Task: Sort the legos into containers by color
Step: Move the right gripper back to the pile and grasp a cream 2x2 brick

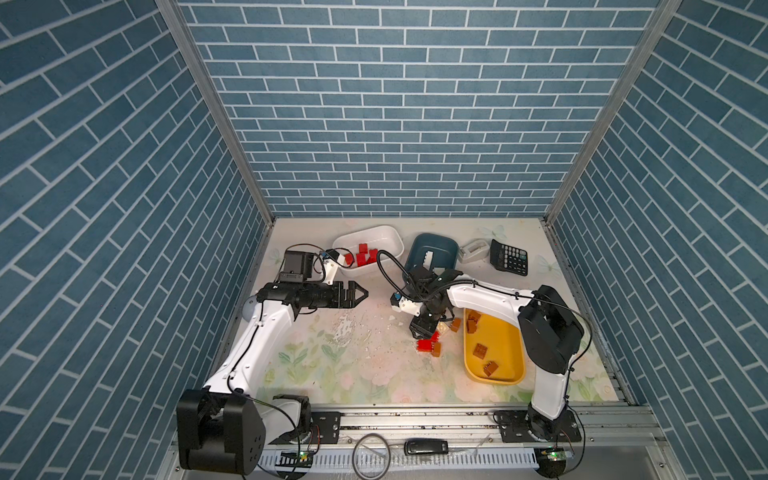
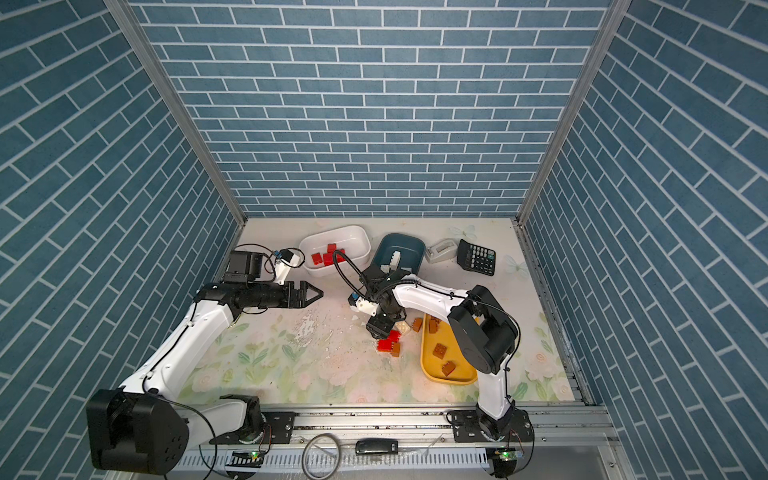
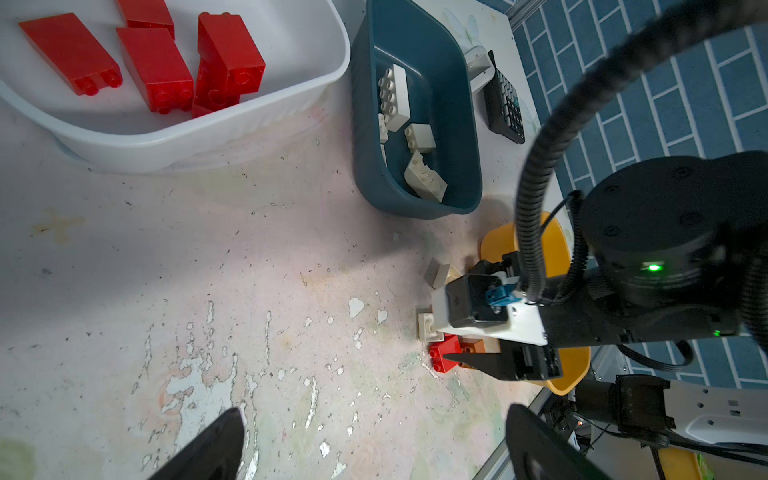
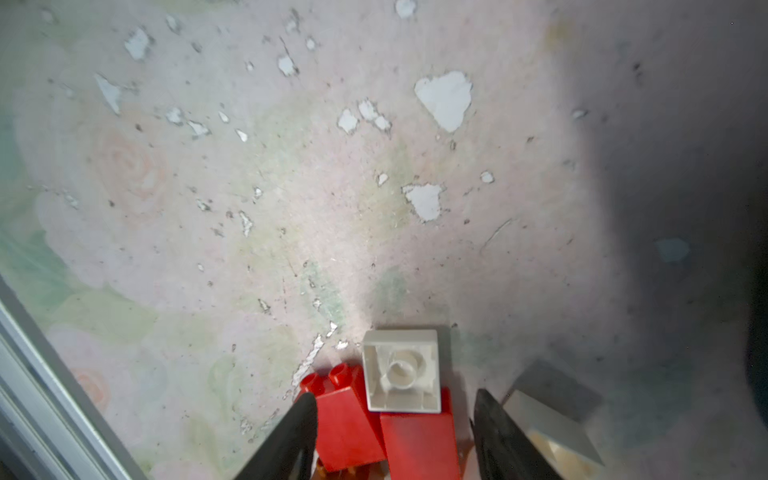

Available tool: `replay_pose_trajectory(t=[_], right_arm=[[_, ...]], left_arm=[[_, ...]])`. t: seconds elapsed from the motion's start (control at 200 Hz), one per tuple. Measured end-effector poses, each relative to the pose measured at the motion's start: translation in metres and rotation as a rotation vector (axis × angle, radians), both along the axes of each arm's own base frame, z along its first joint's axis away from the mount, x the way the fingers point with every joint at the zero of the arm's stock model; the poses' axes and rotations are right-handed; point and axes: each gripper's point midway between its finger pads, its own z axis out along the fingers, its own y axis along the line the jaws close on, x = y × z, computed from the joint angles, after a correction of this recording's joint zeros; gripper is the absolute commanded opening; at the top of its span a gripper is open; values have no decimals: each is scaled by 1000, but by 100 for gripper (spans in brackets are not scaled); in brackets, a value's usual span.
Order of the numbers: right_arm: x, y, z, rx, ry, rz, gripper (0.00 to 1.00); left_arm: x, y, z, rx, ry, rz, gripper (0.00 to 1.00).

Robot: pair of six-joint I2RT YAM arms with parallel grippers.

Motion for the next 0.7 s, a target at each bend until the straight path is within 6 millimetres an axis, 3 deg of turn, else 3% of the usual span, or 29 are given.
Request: replay_pose_trajectory(t=[0.17, 0.275, 0.51, 0.7], right_arm=[[2, -1, -16, -45, -14, -3, 52], [4, -5, -22, -77, -28, -8, 42], [10, -3, -22, -105, -73, -5, 26], [16, -4, -17, -116, -91, -12, 23]], left_arm=[[-3, 1, 1, 1, -1, -1, 100], [-3, 2, 1, 2, -1, 1, 100], [-3, 3, 2, 2, -3, 0, 100], [-3, 3, 3, 0, -7, 1, 100]])
